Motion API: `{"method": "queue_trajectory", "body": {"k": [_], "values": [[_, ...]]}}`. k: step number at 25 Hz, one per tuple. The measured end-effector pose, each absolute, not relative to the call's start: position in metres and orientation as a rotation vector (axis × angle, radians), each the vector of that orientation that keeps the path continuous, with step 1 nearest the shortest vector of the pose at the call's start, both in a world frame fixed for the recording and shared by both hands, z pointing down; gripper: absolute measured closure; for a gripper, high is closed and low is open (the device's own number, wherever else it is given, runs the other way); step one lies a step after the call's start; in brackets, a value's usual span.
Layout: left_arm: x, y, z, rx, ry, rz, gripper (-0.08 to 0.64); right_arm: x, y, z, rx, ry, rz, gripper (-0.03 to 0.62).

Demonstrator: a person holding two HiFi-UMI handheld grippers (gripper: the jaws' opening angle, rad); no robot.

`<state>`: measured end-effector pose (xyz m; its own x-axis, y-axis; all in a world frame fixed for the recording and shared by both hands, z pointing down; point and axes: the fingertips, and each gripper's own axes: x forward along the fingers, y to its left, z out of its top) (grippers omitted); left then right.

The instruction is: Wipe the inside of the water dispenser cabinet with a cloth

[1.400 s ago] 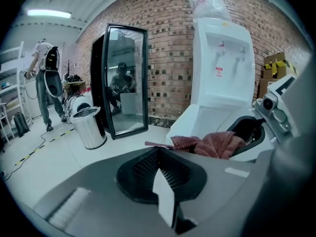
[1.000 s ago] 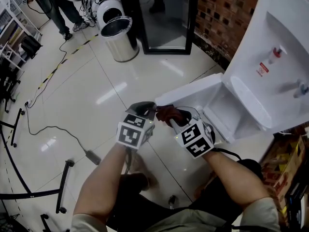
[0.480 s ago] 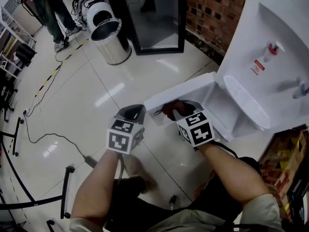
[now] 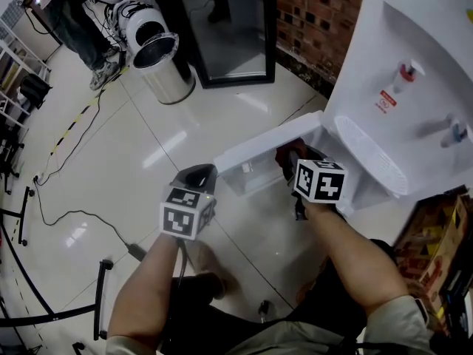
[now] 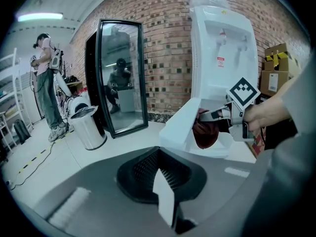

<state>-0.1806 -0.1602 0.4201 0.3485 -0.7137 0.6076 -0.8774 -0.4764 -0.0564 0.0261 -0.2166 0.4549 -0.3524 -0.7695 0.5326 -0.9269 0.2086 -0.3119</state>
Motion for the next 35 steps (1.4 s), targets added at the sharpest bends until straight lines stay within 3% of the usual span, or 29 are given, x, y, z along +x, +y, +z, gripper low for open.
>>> {"method": "queue_trajectory", "body": {"k": [8, 20, 28, 35], "values": [[-0.181, -0.159, 0.419, 2.338, -1.425, 0.854, 0.56, 0.09, -0.225, 0.455, 1.94, -2.053, 0.975, 0.482], [-0.178, -0.156, 0.421, 2.341, -1.42, 0.863, 0.56, 0.108, -0.224, 0.455, 2.016, -1.988, 0.965, 0.482], [-0.178, -0.156, 0.421, 2.347, -1.414, 0.868, 0.56, 0.052, -0.198, 0.446, 1.747, -2.13, 1.076, 0.48], [-0.177, -0.155, 0.421, 2.351, -1.409, 0.877, 0.56, -0.021, -0.153, 0.431, 1.328, -2.334, 0.893, 0.479]]}}
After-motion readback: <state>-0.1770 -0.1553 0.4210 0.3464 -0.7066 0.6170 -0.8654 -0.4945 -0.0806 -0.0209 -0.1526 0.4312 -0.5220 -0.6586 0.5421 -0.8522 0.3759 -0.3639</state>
